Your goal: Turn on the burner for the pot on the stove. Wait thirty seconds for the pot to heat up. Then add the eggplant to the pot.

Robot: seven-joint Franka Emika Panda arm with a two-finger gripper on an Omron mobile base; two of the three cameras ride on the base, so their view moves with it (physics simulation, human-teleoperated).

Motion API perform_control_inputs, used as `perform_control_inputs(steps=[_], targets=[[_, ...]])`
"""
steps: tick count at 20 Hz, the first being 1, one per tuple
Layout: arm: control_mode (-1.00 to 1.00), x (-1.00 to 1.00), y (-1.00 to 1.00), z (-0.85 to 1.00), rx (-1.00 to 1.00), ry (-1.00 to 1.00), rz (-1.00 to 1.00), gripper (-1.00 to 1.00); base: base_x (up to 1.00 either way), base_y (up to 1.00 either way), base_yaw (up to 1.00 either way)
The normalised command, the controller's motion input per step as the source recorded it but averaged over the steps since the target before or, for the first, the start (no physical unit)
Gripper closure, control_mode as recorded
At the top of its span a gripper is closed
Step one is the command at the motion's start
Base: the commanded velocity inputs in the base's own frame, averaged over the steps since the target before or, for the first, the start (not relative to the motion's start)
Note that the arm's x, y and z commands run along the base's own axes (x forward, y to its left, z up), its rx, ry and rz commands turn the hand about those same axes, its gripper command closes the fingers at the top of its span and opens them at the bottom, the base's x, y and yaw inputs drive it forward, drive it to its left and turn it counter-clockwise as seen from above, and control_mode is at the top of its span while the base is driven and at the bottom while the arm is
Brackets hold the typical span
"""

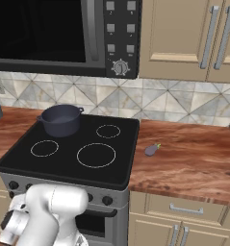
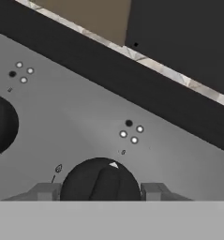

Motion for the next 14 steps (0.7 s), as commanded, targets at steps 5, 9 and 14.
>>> perform_control_inputs(steps=[5,9,14], targets=[[-1.00,-0.16,0.00,-0.21,-0.18,0.10,0.35,1.00,0.00,0.00,0.00],[-1.00,-0.10,0.00,-0.21,-0.18,0.09,0.34,1.00,0.00,0.00,0.00],[-1.00,-0.14,0.00,-0.22,-0.18,0.09,0.35,1.00,0.00,0.00,0.00]])
